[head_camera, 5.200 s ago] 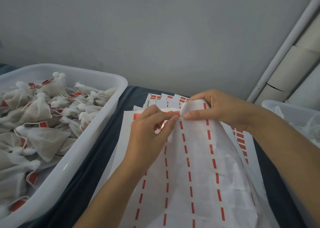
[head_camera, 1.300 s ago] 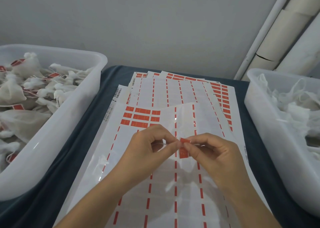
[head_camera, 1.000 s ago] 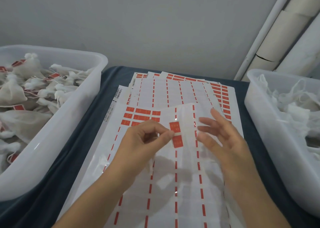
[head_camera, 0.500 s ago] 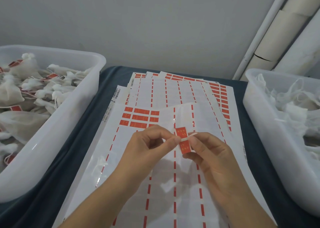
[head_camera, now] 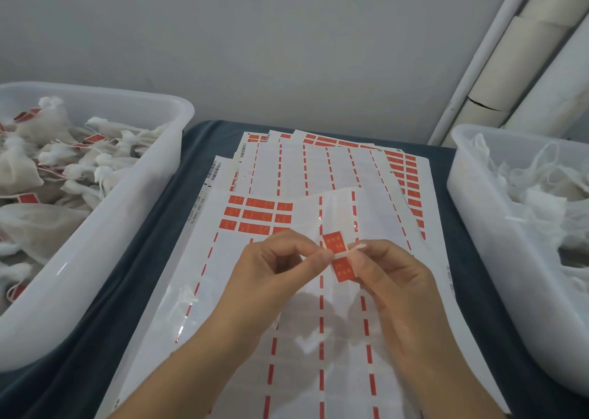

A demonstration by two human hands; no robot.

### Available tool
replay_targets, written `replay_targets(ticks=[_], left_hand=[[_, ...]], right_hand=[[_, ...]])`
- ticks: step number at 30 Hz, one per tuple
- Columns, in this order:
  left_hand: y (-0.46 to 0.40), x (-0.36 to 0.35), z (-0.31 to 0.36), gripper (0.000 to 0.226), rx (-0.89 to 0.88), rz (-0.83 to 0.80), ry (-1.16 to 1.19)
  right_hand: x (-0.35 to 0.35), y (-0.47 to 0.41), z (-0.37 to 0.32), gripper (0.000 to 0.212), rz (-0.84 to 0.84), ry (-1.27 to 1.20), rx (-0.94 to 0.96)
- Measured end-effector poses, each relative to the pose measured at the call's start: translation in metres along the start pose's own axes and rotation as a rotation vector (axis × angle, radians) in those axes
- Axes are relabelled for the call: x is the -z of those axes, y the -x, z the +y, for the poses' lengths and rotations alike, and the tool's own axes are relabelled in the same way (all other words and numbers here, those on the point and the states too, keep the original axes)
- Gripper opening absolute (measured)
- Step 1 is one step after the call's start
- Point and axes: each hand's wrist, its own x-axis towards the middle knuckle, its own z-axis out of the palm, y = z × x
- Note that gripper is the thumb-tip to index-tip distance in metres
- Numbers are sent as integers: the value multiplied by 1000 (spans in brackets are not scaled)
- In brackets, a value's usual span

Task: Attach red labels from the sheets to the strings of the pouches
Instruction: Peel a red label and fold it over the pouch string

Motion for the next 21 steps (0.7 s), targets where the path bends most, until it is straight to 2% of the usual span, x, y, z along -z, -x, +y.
replay_targets(ticks=[4,6,10,12,14,21], left_hand=[[0,-1,2,22,-15,-15,-76],[0,-4,2,17,-94,30,-212],[1,-4,-2,43,-430,155,-560],[2,-2,-7,37,-644,198,-721],[4,-3,-13,30,-780,227,-825],[5,-4,-18,25,-796,269,-722]], right_hand=[[0,1,1,17,42,-3,-19],[1,0,2,18,73,-29,-28],[2,-1,4,17,97,-54,-97],[0,0,3,18,67,-62,-109],[0,1,1,18,48,-48,-90],[1,3,-8,13,13,109,97]])
